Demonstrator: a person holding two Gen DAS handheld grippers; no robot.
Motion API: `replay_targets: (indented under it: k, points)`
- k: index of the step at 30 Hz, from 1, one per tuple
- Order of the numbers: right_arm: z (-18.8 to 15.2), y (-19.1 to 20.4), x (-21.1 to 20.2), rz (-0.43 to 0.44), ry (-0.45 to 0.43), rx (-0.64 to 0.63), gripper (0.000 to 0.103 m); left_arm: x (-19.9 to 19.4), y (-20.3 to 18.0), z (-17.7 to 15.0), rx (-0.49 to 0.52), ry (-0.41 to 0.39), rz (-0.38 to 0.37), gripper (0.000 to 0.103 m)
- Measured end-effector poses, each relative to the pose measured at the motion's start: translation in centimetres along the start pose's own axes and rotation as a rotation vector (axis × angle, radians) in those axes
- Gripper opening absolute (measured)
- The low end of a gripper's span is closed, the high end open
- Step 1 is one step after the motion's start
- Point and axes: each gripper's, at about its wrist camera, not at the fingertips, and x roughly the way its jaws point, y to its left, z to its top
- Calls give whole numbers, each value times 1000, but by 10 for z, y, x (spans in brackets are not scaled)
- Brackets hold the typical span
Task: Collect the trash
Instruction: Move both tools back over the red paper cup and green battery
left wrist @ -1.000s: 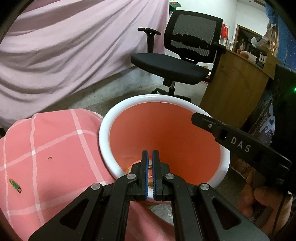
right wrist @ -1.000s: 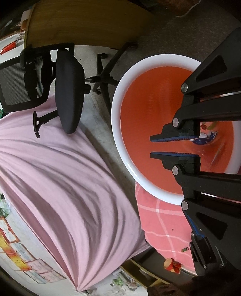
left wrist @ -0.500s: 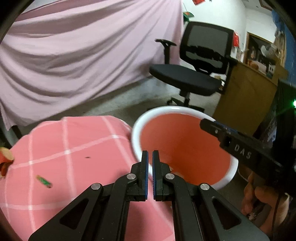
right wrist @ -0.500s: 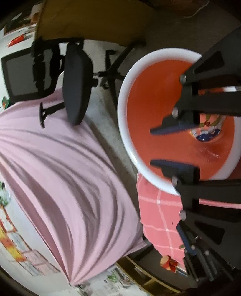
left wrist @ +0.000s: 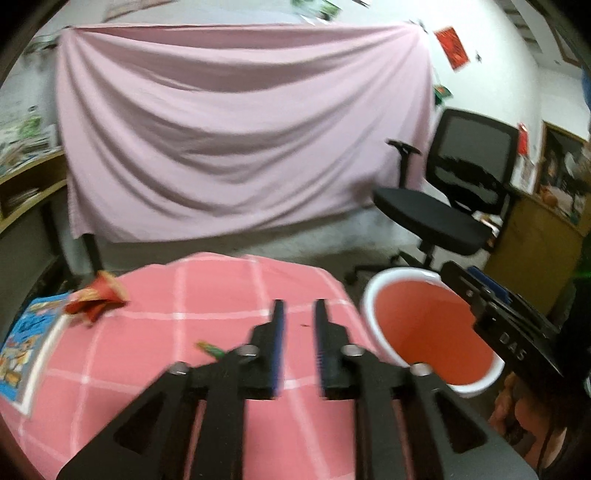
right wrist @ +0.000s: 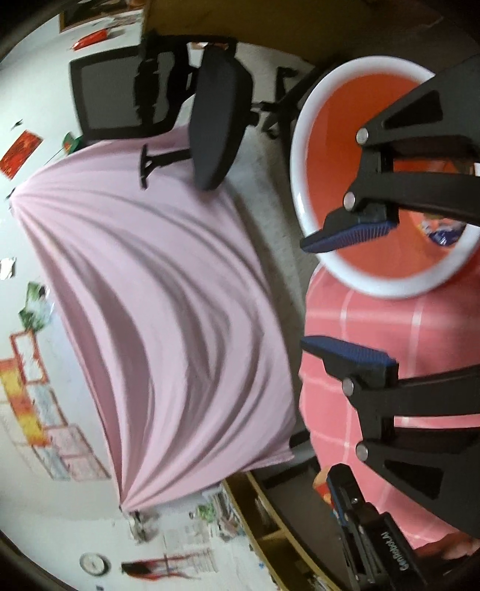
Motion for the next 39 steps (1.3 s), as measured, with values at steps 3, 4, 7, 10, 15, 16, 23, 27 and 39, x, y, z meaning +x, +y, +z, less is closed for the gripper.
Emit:
replay_targets:
  k: [3,4,7,10,15,16,23,27,39]
  points:
    - [0,18,-1,46,-23,-25,47,-19,19,-3,-41,-70,32,33]
    - [0,25,-2,59,-33,-33,50,-25,26,-4,-50,-91,51,35]
    - [1,43,-6,97,-82,-58,59,-42,46,-9,-73,-147,108,51]
    - [1,60,-11,140,-142,-71,77,-56,64,-15,-101,-200,156,59]
    - [0,78,-15,184,-211,-101,96,-74,89,-27,-105,-264,279,93]
    - [-1,82,-17,185,-227,-111,101,-78,93,-30,-101,-278,301,95]
    - [-8,101,-23,220,-284,-177,103,-86,114,-47,-100,-318,351,98]
    - [-13,111,-20,227,-275,-222,103,-87,122,-50,-112,-346,352,98]
    - [-25,134,15,215,-156,-340,103,-64,157,-38,-3,-320,358,98]
